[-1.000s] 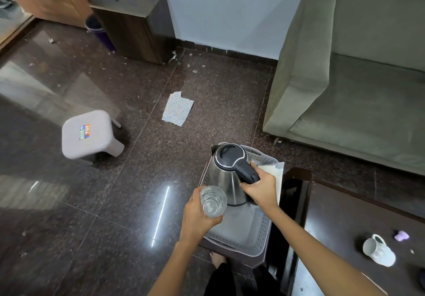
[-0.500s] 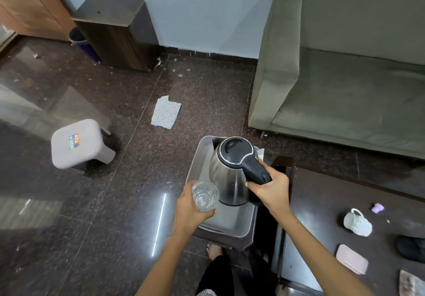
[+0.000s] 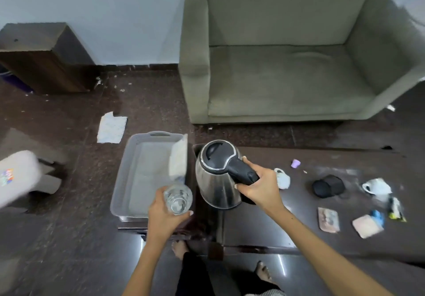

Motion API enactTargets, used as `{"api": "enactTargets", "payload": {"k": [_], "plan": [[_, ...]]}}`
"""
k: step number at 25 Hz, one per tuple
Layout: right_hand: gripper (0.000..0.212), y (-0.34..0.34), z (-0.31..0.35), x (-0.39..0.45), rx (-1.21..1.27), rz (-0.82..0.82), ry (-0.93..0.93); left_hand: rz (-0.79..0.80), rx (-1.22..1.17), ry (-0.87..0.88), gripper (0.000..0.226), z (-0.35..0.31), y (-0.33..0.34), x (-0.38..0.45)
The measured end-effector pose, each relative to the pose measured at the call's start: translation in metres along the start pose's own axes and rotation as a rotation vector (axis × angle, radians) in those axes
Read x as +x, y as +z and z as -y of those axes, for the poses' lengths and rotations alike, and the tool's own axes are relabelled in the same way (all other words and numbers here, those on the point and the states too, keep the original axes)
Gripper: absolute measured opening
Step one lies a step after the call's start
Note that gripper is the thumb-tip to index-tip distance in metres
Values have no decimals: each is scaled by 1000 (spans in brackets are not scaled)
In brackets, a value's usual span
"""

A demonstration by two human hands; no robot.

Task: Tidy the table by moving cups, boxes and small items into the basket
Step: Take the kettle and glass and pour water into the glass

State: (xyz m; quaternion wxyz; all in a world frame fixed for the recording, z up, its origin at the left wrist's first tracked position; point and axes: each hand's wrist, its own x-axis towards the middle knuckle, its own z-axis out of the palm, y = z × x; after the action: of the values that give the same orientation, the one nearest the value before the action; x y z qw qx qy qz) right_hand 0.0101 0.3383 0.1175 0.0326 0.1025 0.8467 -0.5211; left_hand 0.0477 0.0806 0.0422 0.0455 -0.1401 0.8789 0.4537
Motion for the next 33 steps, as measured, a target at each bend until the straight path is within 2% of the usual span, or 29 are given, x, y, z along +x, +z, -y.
{"api": "enactTargets", "payload": {"k": [5,10,15,20,33], "plan": [[63,-97,-79,-45,-78,-19,57,57,-17,8,83,-41,93,-58],[68,-138,-137,-79,-103,-31,163,179,-5,-17,85,-50,157,-82],[60,-143,-186,-100,-80,-85,228,284,32,-16,86,-29,214,-79],[61,-126,-234,-118,-78,-139,266,351,92,-32,90,17,270,-72],[75,-114,-277,-143,-105,-216,290,385,163,-33,96,56,327,-62]]}}
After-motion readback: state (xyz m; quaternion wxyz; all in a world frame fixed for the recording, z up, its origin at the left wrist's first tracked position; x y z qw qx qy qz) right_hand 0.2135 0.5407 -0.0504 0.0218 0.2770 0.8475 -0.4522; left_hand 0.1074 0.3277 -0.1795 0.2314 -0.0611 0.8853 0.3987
